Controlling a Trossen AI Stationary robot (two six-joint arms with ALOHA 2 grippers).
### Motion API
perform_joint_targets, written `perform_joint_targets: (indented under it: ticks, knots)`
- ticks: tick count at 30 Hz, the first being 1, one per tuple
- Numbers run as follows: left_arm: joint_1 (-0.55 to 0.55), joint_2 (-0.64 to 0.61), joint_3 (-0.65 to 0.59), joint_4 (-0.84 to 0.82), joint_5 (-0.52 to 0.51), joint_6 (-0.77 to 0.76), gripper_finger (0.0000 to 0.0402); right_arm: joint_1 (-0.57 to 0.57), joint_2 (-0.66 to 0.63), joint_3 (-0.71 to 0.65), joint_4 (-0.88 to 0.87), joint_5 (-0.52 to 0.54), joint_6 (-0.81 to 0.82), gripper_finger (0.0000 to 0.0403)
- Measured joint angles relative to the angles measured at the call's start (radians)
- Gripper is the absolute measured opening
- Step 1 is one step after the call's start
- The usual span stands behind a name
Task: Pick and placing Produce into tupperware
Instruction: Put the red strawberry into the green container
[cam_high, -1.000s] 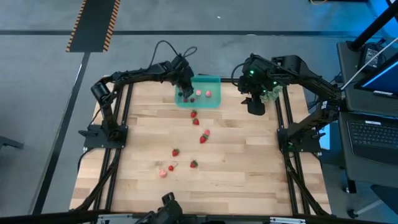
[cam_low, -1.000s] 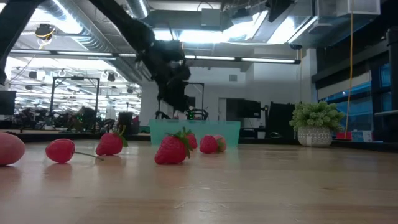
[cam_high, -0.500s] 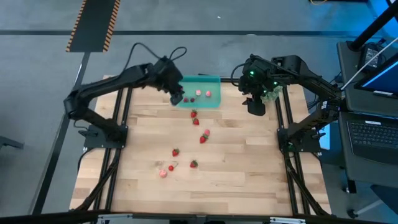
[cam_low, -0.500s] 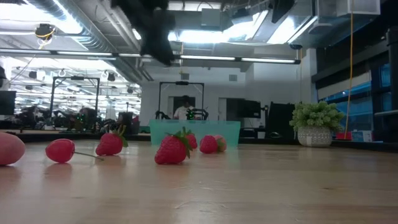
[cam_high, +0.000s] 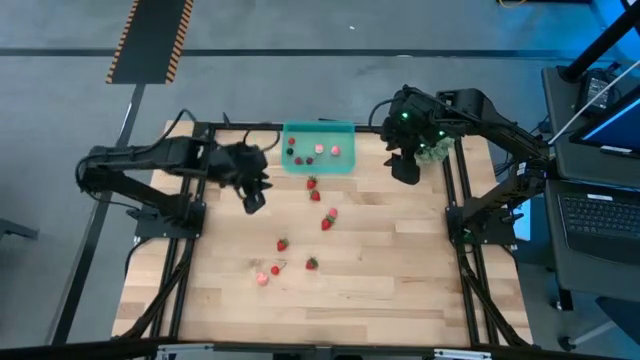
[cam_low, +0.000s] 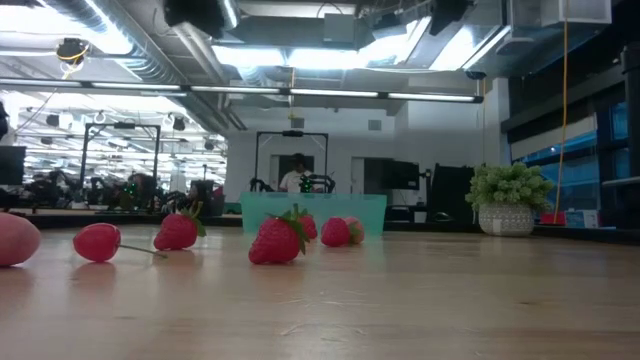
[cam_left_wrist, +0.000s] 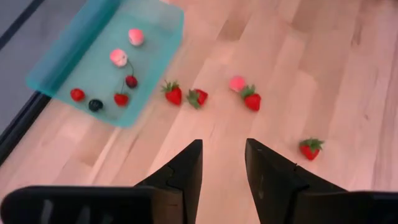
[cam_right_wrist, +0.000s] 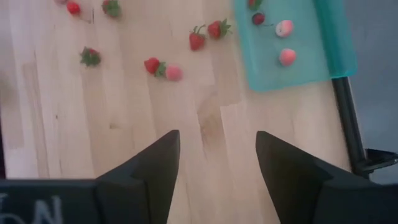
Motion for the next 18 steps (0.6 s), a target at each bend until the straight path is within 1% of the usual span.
perform_joint_targets:
  ticks: [4, 8, 13, 18]
  knots:
    - [-0.11, -0.005, -0.007, -0.039, -0.095, -0.079, 0.0107, 0.025, -0.007, -0.078, 0.077, 0.0, 0.06, 0.0213]
    - [-0.202, -0.004, -0.048, -0.036, -0.158, -0.113, 0.01, 0.073, -0.007, -0.226, 0.18, 0.0, 0.127, 0.0213]
    - [-0.278, -0.005, -0.113, -0.034, -0.231, -0.219, 0.0091, 0.154, -0.007, -0.454, 0.408, 0.0, 0.165, 0.0213]
    - [-0.329, -0.005, -0.185, -0.008, -0.239, -0.319, 0.0081, 0.231, -0.007, -0.657, 0.68, 0.0, 0.168, 0.0213]
